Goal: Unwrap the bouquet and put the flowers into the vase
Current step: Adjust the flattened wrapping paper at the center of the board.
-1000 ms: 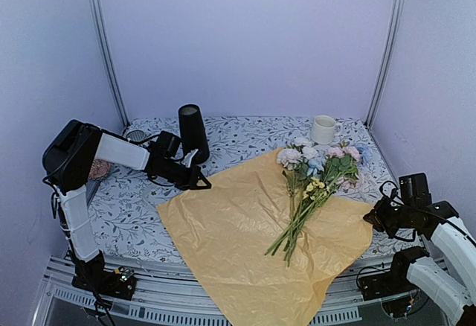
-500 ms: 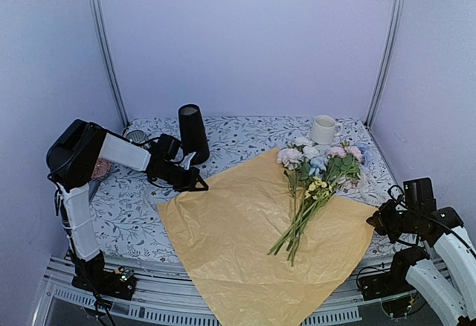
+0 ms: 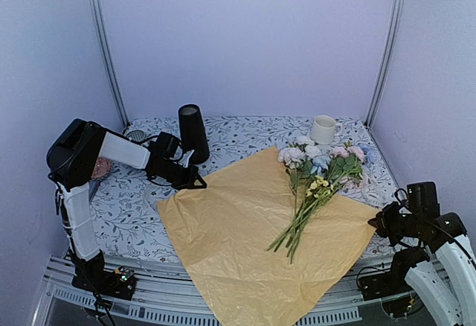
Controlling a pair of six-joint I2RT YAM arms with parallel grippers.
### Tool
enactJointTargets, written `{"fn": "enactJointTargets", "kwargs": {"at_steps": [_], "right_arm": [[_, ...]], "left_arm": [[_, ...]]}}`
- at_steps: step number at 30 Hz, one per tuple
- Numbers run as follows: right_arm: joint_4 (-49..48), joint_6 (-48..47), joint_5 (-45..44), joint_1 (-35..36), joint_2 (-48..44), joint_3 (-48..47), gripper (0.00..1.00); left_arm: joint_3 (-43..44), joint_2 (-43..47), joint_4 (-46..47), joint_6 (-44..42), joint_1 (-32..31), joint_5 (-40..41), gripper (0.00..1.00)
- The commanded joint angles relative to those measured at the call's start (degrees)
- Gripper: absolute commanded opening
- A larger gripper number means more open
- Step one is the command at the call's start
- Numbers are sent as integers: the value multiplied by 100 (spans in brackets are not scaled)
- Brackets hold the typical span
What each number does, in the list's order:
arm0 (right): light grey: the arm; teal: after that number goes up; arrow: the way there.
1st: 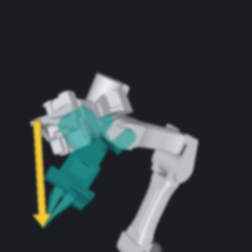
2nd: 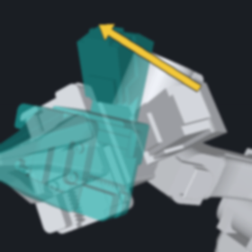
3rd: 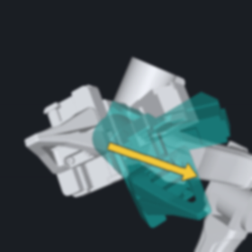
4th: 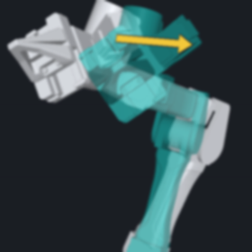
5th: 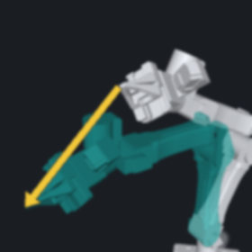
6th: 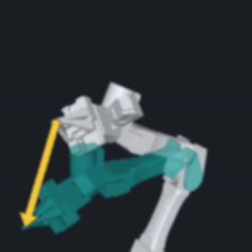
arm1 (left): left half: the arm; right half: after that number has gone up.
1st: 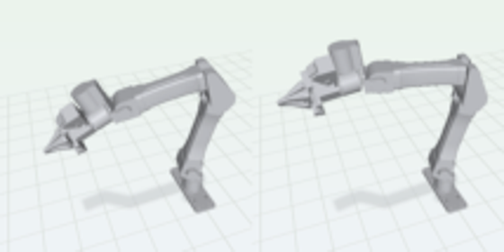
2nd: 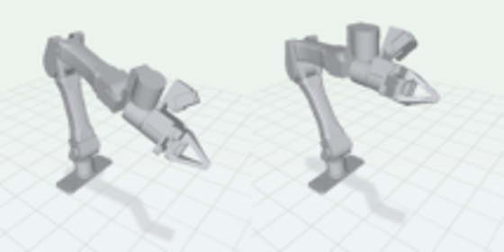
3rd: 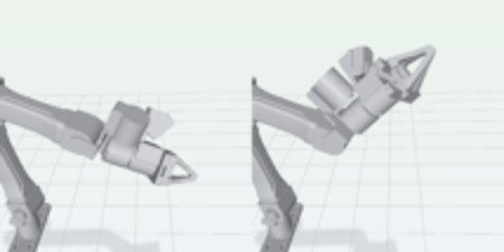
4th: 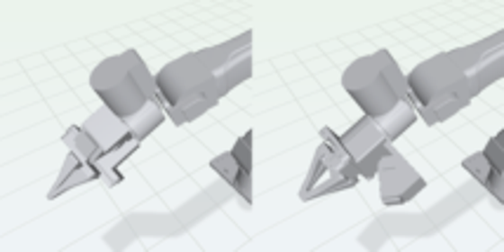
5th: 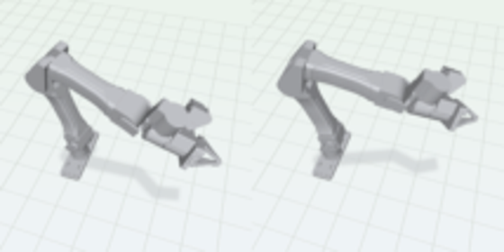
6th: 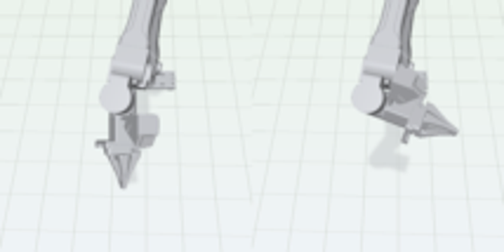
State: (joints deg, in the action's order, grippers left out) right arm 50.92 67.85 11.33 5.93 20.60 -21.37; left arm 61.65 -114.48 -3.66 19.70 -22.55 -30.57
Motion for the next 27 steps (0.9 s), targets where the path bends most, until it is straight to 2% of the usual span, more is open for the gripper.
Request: {"fn": "enactJointTargets", "kwargs": {"at_steps": [1, 3, 6, 8, 10, 14, 20, 23, 27], "right_arm": [[117, 118, -83, -13, -37, -43, 3], [68, 98, -86, -13, 29, -5, 10], [-22, -7, -71, -13, 184, -8, 23], [-73, -109, -89, -13, 300, -60, 38], [-101, -216, -138, -13, 420, -183, 54], [21, -372, -413, -16, 594, -602, 76], [625, -599, -1582, -13, 1179, -1721, 99], [719, -873, -2064, -14, 1558, -2186, 100], [233, -1641, -2041, -18, 1928, -2565, 99]], "left_arm": [[149, -127, -219, -46, 156, 297, 0], [142, -122, -223, -54, 146, 247, 2], [28, 36, -172, -72, 137, 324, 22], [-119, 240, -133, -65, 136, 484, 37], [-233, 580, -113, -61, 136, 609, 46], [-365, 1019, -199, -79, 128, 864, 56], [-449, 1731, -464, -114, 24, 1396, 63], [-517, 2116, -514, -161, -114, 1613, 64], [-660, 2701, -603, -211, -460, 2053, 66]]}}
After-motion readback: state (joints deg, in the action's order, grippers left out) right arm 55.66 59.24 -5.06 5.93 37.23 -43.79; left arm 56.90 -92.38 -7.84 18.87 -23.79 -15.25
